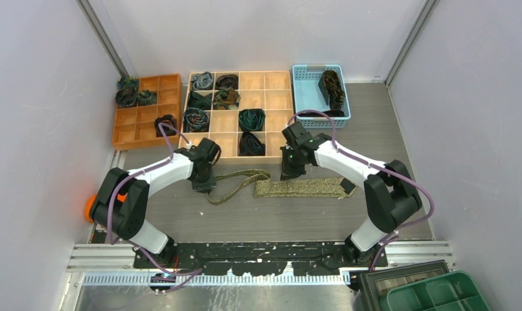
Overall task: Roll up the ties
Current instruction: Flatten out the tie at the center of the board.
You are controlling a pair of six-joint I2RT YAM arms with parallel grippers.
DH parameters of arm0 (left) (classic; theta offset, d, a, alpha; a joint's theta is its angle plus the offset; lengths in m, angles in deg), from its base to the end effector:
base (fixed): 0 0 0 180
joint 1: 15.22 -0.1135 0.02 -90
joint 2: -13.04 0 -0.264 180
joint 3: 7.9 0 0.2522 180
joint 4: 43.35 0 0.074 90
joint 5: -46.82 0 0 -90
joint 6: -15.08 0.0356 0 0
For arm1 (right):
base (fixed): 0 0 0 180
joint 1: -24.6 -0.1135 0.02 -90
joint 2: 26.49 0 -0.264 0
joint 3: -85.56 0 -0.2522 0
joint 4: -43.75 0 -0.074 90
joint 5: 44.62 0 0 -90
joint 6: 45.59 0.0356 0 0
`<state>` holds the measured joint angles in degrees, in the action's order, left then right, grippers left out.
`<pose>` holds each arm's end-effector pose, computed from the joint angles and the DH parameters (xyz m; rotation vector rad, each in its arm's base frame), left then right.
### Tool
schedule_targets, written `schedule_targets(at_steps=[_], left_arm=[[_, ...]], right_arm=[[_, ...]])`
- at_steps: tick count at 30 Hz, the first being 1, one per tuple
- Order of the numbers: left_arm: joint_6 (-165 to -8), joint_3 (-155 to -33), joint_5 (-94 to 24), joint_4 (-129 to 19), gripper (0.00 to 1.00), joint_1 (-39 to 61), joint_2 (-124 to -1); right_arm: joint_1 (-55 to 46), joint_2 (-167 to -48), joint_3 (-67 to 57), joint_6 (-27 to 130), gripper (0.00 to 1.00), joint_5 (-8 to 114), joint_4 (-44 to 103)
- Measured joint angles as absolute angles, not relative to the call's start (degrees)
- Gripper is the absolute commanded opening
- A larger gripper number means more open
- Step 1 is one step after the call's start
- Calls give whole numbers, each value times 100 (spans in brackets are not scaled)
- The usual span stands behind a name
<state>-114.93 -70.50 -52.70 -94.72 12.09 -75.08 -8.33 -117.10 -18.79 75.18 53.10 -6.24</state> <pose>0.2370 -0.1157 0.1624 -0.3435 2.8391 0.0161 0.2599 0.1740 0.2134 -0.0947 2.7983 0.4886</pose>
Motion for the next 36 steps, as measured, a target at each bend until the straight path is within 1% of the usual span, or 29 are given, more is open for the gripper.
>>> schedule_targets(at_steps=[6, 10, 16, 27, 36], left_arm=[[-11469, -7048, -5342, -9406, 0, 1207, -7394], [-11421, -7074, -5403, -9419, 0, 1207, -7235], [-11316, -7386, -5629, -9487, 0, 1161, -7160], [-10907, -8416, -6079, -9596, 0, 501, -6374], [-10879, -8466, -6247, -9290, 0, 269, -5512]], right_arm=[[-909, -12274, -2051, 7588, 1, 5277, -346], [-903, -12705, -2014, 7618, 1, 5216, -287], [-894, -12685, -2045, 7712, 1, 5122, -209], [-931, -12219, -2510, 7898, 1, 4506, -395], [-929, -12058, -2753, 8127, 1, 4512, -215]])
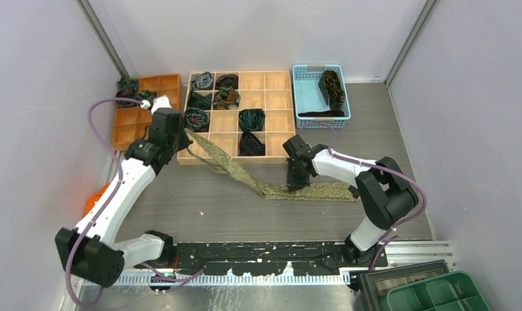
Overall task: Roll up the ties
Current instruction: Flatten out the tie at the center of the board.
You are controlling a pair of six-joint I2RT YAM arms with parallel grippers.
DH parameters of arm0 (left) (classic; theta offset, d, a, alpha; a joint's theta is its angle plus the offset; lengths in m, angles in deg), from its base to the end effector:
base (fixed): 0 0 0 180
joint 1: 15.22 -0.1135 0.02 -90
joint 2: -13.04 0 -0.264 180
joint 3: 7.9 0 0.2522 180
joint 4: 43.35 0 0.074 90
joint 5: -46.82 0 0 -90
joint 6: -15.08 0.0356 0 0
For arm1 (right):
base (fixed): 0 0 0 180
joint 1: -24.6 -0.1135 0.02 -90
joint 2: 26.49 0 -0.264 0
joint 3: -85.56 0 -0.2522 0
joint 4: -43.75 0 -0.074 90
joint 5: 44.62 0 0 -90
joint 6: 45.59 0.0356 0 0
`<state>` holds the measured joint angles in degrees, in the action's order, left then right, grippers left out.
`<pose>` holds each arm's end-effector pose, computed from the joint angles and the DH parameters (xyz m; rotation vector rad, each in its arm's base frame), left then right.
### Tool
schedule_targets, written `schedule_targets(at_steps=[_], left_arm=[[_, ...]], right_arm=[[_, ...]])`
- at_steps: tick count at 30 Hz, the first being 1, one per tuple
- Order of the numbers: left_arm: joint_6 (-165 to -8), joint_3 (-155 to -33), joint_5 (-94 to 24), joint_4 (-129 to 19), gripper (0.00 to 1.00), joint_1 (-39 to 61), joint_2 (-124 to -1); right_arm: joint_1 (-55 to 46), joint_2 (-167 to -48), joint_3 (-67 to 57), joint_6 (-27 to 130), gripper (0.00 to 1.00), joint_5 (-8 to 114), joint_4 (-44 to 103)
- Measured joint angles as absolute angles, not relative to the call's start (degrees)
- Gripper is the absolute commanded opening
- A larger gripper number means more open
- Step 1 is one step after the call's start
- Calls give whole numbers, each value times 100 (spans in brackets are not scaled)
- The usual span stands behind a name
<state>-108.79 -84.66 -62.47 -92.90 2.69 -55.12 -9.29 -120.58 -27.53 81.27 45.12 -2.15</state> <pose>0.2438 -0.0664 0.3257 -0.4815 2.1874 -0.1035 0.2450 0.1644 0.1568 0.0758 2.8873 0.2434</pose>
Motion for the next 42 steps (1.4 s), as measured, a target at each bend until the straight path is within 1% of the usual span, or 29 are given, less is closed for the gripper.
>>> schedule_targets(at_steps=[2, 5, 6, 9, 16, 18, 21, 24, 26, 30, 31, 33, 34, 36, 37, 38, 40, 42], left_arm=[[-10848, -8342, -6258, -8986, 2, 269, -5198], [-10771, -7968, -6269, -8370, 12, 269, -4632], [-10747, -7826, -6269, -8189, 13, 267, -4465], [-10680, -7537, -6241, -7824, 14, 265, -4170], [-10723, -7275, -6133, -7710, 14, 265, -4225], [-10793, -7096, -6182, -7745, 15, 267, -4164], [-10951, -6774, -6348, -8033, 21, 265, -3932], [-11091, -6667, -6457, -8508, 37, 265, -3633], [-11241, -6676, -6518, -8801, 40, 265, -3408], [-11532, -6827, -6645, -9546, 41, 265, -3078], [-11576, -6871, -6667, -9675, 41, 265, -3029], [-11637, -6932, -6671, -9830, 33, 265, -2896], [-11648, -6943, -6660, -9843, 25, 265, -2833], [-11659, -6943, -6592, -9821, 11, 265, -2752], [-11663, -6943, -6551, -9810, 5, 265, -2752], [-11672, -6943, -6509, -9797, 1, 265, -2756], [-11672, -6945, -6420, -9782, 0, 265, -2804], [-11648, -6965, -6341, -9789, 0, 265, -2916]], right_arm=[[-925, -12036, -2784, 8162, 1, 4526, -183], [-903, -12016, -2832, 8200, 1, 4565, -130], [-898, -12012, -2836, 8206, 1, 4569, -126], [-898, -12012, -2840, 8208, 2, 4574, -117], [-898, -12007, -2834, 8206, 3, 4574, -124], [-898, -12007, -2834, 8206, 3, 4574, -124], [-898, -12007, -2836, 8208, 4, 4578, -124], [-896, -12007, -2836, 8208, 9, 4580, -124], [-896, -12005, -2834, 8208, 13, 4585, -124], [-898, -11986, -2816, 8206, 23, 4591, -132], [-898, -11986, -2797, 8202, 27, 4580, -176], [-914, -11983, -2733, 8162, 36, 4501, -368], [-927, -11981, -2694, 8141, 39, 4449, -489], [-973, -11972, -2565, 8049, 39, 4303, -799], [-997, -11972, -2456, 7994, 36, 4248, -937], [-1025, -11972, -2296, 7929, 31, 4200, -1057], [-1080, -11977, -1896, 7817, 18, 4139, -1186], [-1198, -12080, -1348, 7699, 8, 4112, -1210]])
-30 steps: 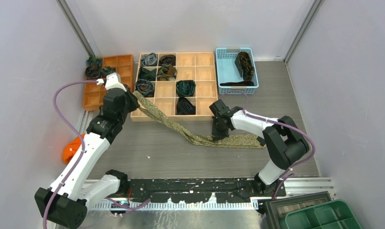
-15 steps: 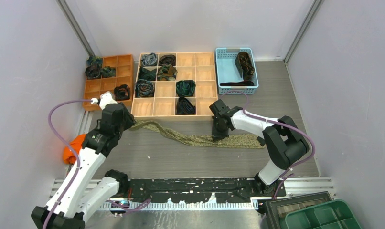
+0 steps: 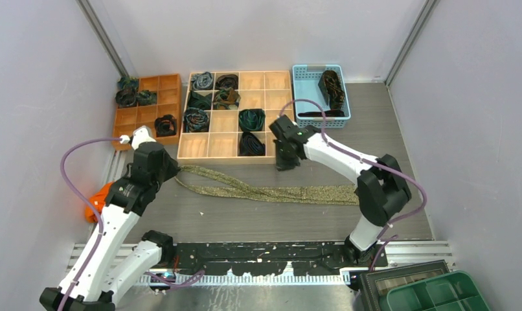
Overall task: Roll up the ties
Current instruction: Flatten out the tie at the center of the board.
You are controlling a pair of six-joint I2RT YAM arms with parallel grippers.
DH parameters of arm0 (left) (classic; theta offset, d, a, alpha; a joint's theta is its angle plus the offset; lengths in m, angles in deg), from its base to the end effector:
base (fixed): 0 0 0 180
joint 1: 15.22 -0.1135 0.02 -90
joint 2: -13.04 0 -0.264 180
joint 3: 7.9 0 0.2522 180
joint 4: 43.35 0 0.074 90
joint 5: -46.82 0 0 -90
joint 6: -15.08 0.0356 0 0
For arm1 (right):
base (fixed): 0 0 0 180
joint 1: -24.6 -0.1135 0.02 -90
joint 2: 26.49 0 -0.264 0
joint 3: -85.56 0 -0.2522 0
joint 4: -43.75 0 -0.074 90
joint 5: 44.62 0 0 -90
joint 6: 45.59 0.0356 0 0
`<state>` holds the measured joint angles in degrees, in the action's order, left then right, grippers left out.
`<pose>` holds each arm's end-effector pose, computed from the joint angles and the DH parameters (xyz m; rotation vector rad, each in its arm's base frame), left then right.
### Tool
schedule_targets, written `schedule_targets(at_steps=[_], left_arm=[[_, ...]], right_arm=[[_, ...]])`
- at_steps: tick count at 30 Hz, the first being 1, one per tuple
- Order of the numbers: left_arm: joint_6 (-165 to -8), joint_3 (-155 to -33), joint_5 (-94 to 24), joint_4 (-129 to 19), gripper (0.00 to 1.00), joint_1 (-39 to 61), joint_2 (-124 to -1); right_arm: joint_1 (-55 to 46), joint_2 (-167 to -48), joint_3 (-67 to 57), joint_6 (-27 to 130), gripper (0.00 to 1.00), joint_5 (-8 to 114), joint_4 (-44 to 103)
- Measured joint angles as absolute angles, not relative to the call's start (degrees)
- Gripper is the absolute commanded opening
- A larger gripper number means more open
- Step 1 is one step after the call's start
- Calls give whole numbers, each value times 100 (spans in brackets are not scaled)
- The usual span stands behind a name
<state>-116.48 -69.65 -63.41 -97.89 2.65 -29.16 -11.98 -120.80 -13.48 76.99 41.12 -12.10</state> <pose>0.1466 -0.0343 0.3136 -0.6332 2.0515 -0.2205 0.2618 0.1910 0.2162 -0.0784 2.7928 0.2055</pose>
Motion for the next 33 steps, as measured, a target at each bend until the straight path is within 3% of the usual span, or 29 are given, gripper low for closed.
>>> schedule_targets(at_steps=[3, 12, 25, 33], left_arm=[[-11633, -7028, -6251, -9791, 0, 267, -3071], [-11580, -7028, -6212, -9830, 0, 265, -2789], [-11519, -7028, -6227, -9911, 0, 265, -2776], [-11497, -7028, -6267, -10036, 0, 265, -2754]], right_arm=[[-1449, -12654, -377, 7539, 1, 4158, -1151], [-2063, -14742, 1004, 7299, 1, 4622, -1055], [-2540, -15465, 1922, 7253, 1, 5603, -790], [-2844, -15255, 1472, 7113, 1, 5852, -342]])
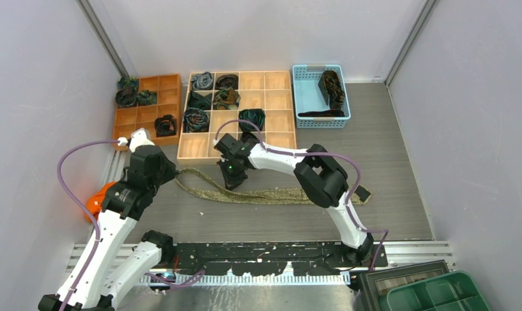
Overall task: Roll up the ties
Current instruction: Flatten out the tie at the center of the board.
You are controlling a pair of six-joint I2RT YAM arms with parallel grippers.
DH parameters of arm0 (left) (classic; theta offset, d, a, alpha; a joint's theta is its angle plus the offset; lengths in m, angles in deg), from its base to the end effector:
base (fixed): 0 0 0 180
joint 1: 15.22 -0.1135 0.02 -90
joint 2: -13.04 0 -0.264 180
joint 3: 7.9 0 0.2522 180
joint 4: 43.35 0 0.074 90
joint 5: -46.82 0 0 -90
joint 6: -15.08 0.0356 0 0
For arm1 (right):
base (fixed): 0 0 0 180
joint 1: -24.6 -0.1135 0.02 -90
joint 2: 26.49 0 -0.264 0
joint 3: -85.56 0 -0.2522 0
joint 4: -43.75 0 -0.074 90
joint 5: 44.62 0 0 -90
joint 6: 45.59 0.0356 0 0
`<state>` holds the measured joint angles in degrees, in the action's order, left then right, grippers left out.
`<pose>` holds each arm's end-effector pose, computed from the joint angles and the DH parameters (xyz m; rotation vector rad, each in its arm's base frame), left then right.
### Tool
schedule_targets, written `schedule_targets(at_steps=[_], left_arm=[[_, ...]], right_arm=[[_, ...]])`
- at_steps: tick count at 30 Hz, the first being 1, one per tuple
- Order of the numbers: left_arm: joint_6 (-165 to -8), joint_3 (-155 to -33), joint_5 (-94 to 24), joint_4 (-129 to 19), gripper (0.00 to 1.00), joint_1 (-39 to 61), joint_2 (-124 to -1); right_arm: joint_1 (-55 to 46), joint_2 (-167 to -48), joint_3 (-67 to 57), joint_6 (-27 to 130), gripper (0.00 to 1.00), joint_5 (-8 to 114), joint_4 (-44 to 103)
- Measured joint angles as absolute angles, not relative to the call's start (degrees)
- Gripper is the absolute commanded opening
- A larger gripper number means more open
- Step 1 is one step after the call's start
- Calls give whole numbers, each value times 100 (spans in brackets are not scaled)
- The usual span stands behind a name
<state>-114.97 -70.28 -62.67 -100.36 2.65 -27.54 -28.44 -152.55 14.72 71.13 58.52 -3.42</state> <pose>0.1384 -0.0321 0.3169 -0.5999 2.0680 -0.2159 0.2727 0.3758 0.1559 -0.7256 2.7701 0.6756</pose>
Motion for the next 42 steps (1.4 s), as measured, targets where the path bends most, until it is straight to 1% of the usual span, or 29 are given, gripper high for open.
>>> schedule_targets(at_steps=[5, 10, 14, 22, 29, 32, 36, 39, 42], left_arm=[[-11495, -7028, -6267, -10036, 0, 265, -2756], [-11493, -6971, -6269, -10029, 0, 265, -2758], [-11493, -6842, -6267, -10027, 0, 265, -2758], [-11462, -6801, -6269, -10020, 0, 265, -2758], [-11475, -6431, -6265, -9830, 0, 265, -2660], [-11497, -6272, -6201, -9723, 0, 265, -2664], [-11504, -6232, -5954, -9448, 0, 265, -2806], [-11530, -6219, -5666, -9129, 0, 278, -3067], [-11534, -6210, -5480, -8956, 0, 348, -3340]], right_arm=[[-3237, -14639, 585, 7065, 1, 5503, -30], [-3825, -14058, -226, 7026, 1, 4670, 279], [-4186, -13832, -537, 7000, 1, 3723, 416], [-4428, -13312, -1339, 7094, 1, 2357, 624], [-4632, -12941, -1654, 7157, 1, 1382, 683], [-4621, -12523, -1603, 7413, 1, 703, 252], [-4402, -12174, -1153, 8221, 1, 23, -976], [-3976, -11975, -1131, 8807, 1, -54, -1734], [-3624, -11666, -1505, 9242, 1, 156, -2178]])
